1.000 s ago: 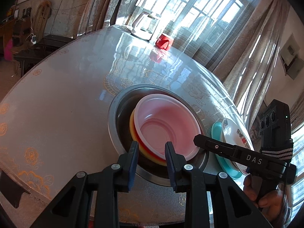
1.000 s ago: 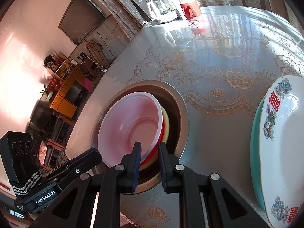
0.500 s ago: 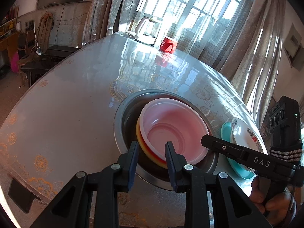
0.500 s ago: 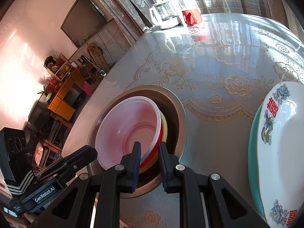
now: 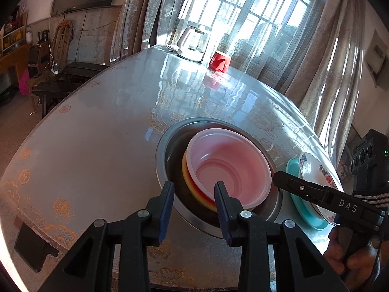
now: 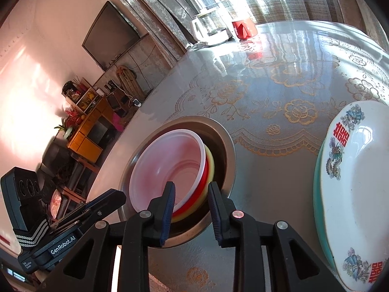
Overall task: Organize plates and bowls
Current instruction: 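Lower the red bowl into the yellow bowl and open both grippers, then grasp the steel bowl rim with the right gripper while the left gripper grips it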
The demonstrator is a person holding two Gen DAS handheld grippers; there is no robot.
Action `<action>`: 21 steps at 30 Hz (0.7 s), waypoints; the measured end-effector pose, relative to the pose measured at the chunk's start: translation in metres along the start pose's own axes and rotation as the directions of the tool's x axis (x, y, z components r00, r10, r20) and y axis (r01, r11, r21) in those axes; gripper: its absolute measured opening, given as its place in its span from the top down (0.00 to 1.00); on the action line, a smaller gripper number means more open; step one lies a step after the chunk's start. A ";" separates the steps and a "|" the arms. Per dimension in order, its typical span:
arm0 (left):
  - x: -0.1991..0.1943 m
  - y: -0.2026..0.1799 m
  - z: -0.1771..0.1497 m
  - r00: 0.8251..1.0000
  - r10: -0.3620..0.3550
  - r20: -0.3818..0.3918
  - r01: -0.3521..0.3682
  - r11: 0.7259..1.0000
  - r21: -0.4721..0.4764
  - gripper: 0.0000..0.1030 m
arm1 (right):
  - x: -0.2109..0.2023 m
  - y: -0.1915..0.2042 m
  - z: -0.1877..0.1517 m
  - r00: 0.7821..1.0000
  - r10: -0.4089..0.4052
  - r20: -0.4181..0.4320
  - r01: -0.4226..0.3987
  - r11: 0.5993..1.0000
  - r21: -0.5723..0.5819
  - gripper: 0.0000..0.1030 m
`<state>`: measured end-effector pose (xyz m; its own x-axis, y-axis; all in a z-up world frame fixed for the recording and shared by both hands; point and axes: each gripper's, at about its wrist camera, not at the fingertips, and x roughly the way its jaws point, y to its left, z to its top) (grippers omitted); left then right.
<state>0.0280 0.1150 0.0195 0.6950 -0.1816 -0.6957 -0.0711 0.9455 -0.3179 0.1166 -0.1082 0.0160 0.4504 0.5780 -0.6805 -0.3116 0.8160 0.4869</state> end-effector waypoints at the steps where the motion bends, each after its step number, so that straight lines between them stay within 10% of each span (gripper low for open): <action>1: -0.001 0.002 0.000 1.000 0.002 0.002 -0.002 1.000 -0.005 0.66 | -0.001 -0.001 0.000 1.000 0.000 0.004 0.000 1.000 0.004 0.72; 21: 0.014 0.044 0.007 1.000 -0.013 -0.011 0.010 0.984 -0.177 0.65 | 0.002 -0.022 0.003 0.994 -0.110 0.012 0.109 0.992 0.064 0.68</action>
<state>0.0396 0.1557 0.0006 0.6878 -0.1965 -0.6987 -0.1897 0.8805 -0.4344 0.1266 -0.1250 0.0057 0.4917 0.4843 -0.7237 -0.2064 0.8722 0.4435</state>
